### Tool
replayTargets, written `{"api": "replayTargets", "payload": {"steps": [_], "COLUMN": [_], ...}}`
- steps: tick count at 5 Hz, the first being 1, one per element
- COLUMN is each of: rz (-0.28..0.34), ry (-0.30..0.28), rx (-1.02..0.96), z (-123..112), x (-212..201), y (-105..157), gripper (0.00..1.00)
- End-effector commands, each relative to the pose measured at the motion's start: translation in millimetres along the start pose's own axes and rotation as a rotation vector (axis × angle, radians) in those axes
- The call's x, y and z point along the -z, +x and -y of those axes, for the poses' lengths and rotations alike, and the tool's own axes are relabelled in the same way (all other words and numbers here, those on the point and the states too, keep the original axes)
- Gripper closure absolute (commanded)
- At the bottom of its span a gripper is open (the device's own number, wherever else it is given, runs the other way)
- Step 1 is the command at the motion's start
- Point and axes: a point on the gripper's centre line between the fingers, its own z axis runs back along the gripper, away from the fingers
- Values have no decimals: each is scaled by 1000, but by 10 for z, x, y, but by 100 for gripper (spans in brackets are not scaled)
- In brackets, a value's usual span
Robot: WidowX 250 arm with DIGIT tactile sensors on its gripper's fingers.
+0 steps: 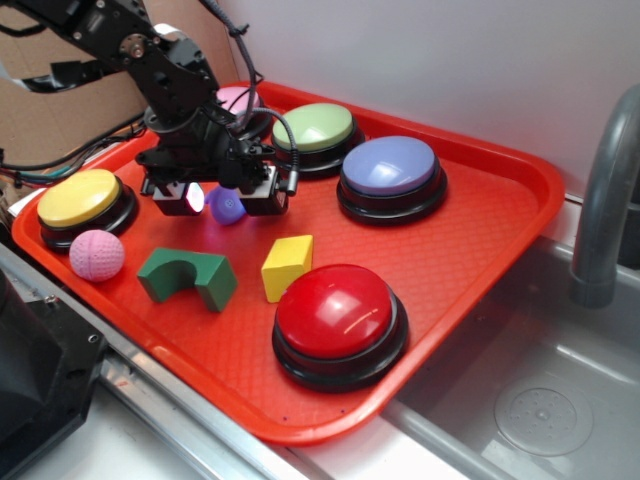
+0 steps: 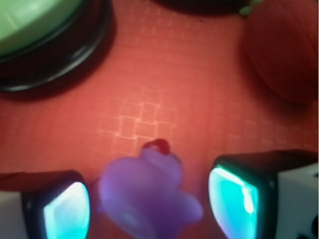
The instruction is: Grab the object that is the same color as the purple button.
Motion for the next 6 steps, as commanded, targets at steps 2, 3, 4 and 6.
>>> {"api": "replayTargets", "payload": {"steps": [2, 3, 4, 6], "rz": [-54, -134, -205, -219], "ry": [66, 18, -55, -215], "rx": [217, 277, 320, 210], "z": [100, 250, 363, 249], "x": [-290, -724, -1181, -1630], "y": [199, 275, 353, 453], "gripper": [100, 100, 100, 100]}}
